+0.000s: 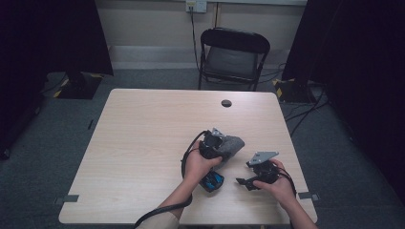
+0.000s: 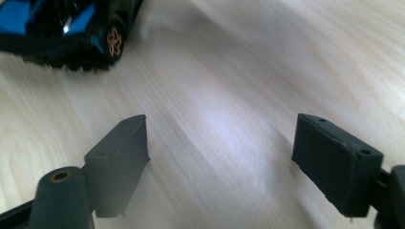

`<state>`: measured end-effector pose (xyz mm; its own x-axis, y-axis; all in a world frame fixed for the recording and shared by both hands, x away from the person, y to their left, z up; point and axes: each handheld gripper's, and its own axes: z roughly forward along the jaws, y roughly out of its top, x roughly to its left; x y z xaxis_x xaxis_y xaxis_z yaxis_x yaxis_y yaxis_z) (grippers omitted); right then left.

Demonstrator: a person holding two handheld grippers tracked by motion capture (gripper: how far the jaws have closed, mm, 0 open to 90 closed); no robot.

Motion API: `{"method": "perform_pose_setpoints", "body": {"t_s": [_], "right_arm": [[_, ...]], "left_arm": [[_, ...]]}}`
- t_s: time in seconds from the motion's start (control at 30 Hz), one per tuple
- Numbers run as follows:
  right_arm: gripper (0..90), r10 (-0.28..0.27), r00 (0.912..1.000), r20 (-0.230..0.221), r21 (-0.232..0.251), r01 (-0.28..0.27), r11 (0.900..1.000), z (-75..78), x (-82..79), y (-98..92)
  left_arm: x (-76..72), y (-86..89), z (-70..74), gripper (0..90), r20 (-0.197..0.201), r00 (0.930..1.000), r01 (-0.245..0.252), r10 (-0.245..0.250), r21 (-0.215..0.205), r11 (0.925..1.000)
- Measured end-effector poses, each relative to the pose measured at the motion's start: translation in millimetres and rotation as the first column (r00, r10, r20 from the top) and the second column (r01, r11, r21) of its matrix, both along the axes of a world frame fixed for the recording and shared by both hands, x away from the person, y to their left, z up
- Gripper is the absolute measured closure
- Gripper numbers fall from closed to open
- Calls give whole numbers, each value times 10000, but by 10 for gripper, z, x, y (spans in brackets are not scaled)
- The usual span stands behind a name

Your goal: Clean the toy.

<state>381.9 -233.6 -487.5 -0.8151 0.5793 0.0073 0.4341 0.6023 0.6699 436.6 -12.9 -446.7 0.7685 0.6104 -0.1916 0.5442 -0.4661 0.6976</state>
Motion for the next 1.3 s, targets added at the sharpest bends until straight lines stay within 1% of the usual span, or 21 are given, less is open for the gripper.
{"method": "perform_pose_setpoints", "body": {"t_s": [0.07,0.2,0.23,0.3,0.33,0.37,0.43,0.47,0.5,0.6,0.63,0.73,0.8,0.87,0.9,1.0,1.07,1.13,1.17,1.2,1.3], "right_arm": [[186,-36,10000,3,-46,36,10000,-23,-7,-38],[183,-158,9999,-31,-49,157,9999,-39,-18,-124],[183,-192,9998,-21,-50,192,9998,-38,-20,-134],[183,-196,9998,-3,-84,196,9998,-37,-25,-159],[183,-217,9998,32,-97,217,9997,-36,-27,-166],[182,-239,9997,20,-111,239,9997,-34,-31,-173],[182,-251,9997,30,-117,251,9996,-33,-32,-178],[181,-259,9997,20,-115,259,9996,-33,-32,-178],[181,-261,9997,34,-136,261,9996,-32,-31,-175],[181,-256,9997,51,-210,257,9994,-23,-25,-156],[181,-261,9996,85,-194,263,9995,-16,-21,-148],[180,-360,9992,185,-79,361,9993,32,-7,-121],[181,-383,9991,198,98,381,9992,78,5,-103],[181,-323,9991,278,13,322,9995,129,13,-68],[181,-302,9989,357,7,302,9995,159,19,-43],[181,-444,9986,302,140,440,9989,214,51,11],[181,-598,9979,247,207,593,9980,252,80,55],[182,-661,9975,265,313,653,9974,301,114,103],[184,-714,9969,337,264,705,9972,330,130,127],[184,-849,9956,392,274,838,9961,361,145,147],[184,-1484,9885,287,770,1458,9863,455,206,200]], "left_arm": [[27,-50,-16,661,-8,10000,36,-36,110,9999],[61,-156,-60,649,-73,10000,4,-3,152,9999],[69,-176,-70,635,-83,10000,9,-7,264,9997],[75,-211,-101,632,-161,9998,86,-80,355,9993],[77,-224,-121,626,-293,9995,136,-124,408,9991],[76,-232,-129,591,-355,9992,171,-155,433,9989],[69,-228,-137,527,-273,9996,112,-99,477,9988],[67,-216,-135,466,-215,9998,37,-27,455,9990],[64,-202,-128,424,-171,9999,-2,7,299,9996],[28,-135,-65,333,9,10000,-16,16,243,9997],[11,-108,-38,302,-5,10000,25,-25,302,9995],[-56,23,31,277,128,9999,4,-9,332,9994],[-111,149,62,270,222,9997,-111,105,285,9995],[-176,308,85,260,321,9993,-196,186,291,9994],[-197,363,89,260,302,9993,-209,199,314,9993],[-280,585,93,259,372,9984,-432,422,270,9987],[-340,717,83,253,260,9984,-504,497,247,9984],[-400,823,65,253,310,9979,-581,571,316,9978],[-428,870,53,253,303,9977,-611,602,280,9977],[-459,912,41,253,281,9975,-649,642,244,9976],[-555,1020,9,253,317,9976,-626,617,287,9976]]}}
